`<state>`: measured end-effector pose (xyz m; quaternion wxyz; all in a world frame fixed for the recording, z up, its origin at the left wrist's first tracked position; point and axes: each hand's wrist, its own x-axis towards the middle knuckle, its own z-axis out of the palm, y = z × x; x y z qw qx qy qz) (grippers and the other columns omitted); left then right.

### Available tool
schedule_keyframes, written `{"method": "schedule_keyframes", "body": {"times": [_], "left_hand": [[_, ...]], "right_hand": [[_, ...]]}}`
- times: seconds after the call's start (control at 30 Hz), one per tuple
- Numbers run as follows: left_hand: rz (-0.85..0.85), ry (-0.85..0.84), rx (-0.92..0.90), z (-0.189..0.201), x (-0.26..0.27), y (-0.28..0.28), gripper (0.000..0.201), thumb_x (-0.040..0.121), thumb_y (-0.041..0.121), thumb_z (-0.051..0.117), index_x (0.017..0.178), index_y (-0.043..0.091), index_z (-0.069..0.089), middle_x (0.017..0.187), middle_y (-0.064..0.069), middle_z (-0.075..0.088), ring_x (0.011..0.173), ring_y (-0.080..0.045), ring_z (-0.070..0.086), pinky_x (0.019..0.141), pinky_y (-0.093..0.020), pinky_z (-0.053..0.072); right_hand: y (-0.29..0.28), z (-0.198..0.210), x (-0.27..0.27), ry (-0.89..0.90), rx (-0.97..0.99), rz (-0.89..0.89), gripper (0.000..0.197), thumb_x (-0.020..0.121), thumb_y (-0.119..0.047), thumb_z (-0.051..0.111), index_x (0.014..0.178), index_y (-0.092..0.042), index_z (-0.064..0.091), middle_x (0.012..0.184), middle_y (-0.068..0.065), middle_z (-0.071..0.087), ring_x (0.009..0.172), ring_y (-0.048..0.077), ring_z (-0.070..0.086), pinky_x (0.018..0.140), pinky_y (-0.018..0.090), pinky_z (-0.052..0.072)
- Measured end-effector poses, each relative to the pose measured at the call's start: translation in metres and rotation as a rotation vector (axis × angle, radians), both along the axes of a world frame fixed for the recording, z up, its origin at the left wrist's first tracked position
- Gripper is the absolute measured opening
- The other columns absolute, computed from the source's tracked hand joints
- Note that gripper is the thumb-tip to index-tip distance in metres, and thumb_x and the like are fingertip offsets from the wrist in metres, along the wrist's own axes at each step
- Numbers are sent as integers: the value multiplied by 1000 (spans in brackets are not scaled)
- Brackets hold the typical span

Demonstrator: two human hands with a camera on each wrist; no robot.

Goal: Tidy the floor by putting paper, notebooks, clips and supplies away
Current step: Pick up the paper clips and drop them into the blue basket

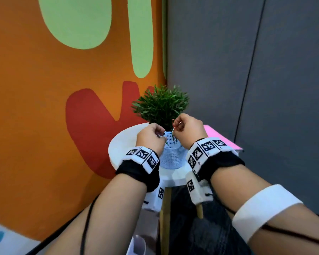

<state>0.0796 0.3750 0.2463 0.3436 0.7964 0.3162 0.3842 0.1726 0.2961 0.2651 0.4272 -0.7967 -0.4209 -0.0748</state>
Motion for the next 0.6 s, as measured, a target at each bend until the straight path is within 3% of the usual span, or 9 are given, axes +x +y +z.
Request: {"method": "schedule_keyframes", "body": {"times": [0.1,0.17,0.23,0.43,0.6], "left_hand": [[-27,65,24,-3,0,6,18,85,8,61,98,18,66,96,0,69,88,-18,63,74,-20,41],[-20,59,35,-4,0,6,19,86,8,57,95,22,65,90,1,66,85,-19,62,72,-21,41],[-13,45,62,-3,-2,3,19,86,8,56,93,23,64,84,3,60,82,-19,59,71,-23,40],[-15,-21,209,5,-6,-20,17,85,11,56,92,25,63,97,8,49,99,-20,55,79,-26,42],[-82,-92,222,-1,0,-64,14,82,9,56,89,19,64,101,0,60,74,-12,51,70,-15,36]], "right_hand": [[12,-8,1,-64,-163,-18,18,74,-2,60,82,-17,65,84,4,69,84,22,63,76,29,49],[12,-11,3,-52,-216,-21,20,73,-3,61,82,-21,65,89,5,70,88,22,65,77,30,51],[9,-10,4,-25,-185,-26,20,74,-4,65,86,-20,65,94,4,69,90,20,64,78,28,50],[-7,0,11,-10,-16,-56,26,75,-9,67,98,-20,63,106,5,65,89,20,60,74,23,42],[-62,-16,8,0,61,-73,14,77,-14,63,89,-20,68,98,2,68,88,18,62,81,26,47]]}}
